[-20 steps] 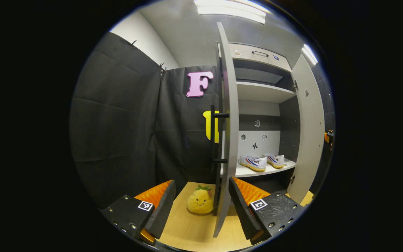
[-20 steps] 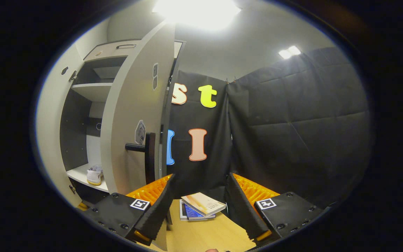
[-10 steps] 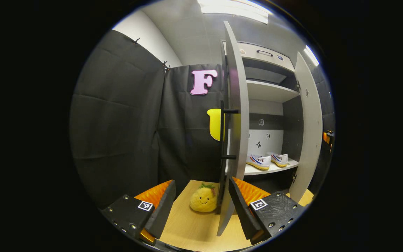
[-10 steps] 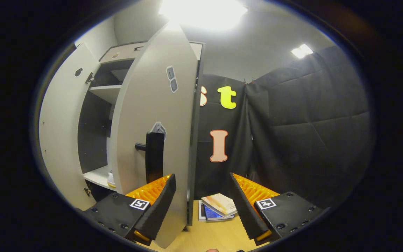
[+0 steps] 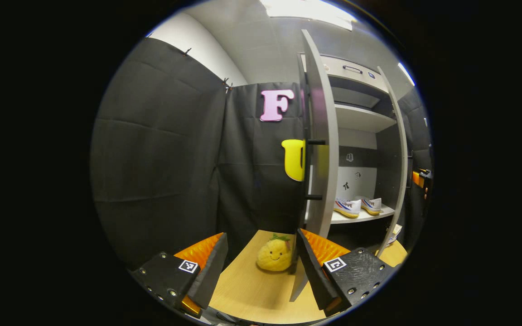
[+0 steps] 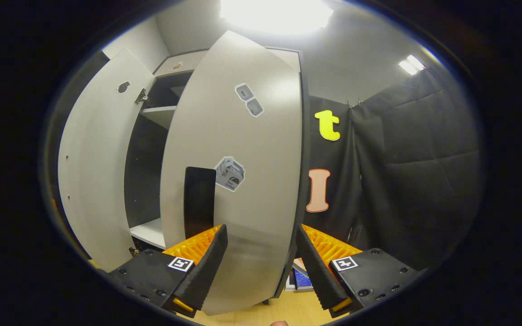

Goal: Grab one shoe with the right hand and put it into the shoe cabinet, grab the other shoe with the left hand and put it into the shoe cabinet; then close the right door with the right hand and the left door with the left hand.

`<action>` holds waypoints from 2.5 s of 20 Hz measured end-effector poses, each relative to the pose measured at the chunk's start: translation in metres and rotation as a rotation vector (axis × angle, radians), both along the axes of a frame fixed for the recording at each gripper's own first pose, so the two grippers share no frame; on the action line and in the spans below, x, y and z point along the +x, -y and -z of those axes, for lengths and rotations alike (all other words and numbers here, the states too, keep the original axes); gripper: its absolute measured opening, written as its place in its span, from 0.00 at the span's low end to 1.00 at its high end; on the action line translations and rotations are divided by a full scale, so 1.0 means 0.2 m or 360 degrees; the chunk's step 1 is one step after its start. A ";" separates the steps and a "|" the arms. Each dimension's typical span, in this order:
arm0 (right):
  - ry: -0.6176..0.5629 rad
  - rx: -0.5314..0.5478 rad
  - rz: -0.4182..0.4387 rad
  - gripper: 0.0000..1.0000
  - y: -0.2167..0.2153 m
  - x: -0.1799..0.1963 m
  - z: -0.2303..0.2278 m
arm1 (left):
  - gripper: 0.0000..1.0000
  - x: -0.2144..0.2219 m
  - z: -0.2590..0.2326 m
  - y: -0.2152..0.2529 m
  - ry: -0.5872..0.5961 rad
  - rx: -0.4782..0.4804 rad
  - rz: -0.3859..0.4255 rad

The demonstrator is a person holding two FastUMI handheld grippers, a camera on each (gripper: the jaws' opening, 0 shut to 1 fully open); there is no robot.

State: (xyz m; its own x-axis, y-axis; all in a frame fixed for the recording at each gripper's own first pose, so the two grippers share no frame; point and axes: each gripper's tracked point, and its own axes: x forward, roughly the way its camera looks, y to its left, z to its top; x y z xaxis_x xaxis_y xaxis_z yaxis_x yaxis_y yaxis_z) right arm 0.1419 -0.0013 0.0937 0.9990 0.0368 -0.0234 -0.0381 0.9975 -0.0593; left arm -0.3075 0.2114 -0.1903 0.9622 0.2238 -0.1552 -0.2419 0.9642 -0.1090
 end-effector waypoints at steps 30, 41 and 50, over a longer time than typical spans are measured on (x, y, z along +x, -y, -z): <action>-0.0132 0.0063 0.0254 0.98 0.57 -0.17 0.25 | 0.80 0.56 -0.15 -0.06 0.0066 0.0139 0.0046; -0.0168 0.0086 0.0206 0.98 0.55 -0.13 0.32 | 0.78 0.58 -0.19 0.25 0.0085 0.0102 0.0201; -0.0183 0.0066 0.0242 0.98 0.67 -0.17 0.33 | 0.79 0.66 -0.21 0.54 0.0108 0.0022 0.0349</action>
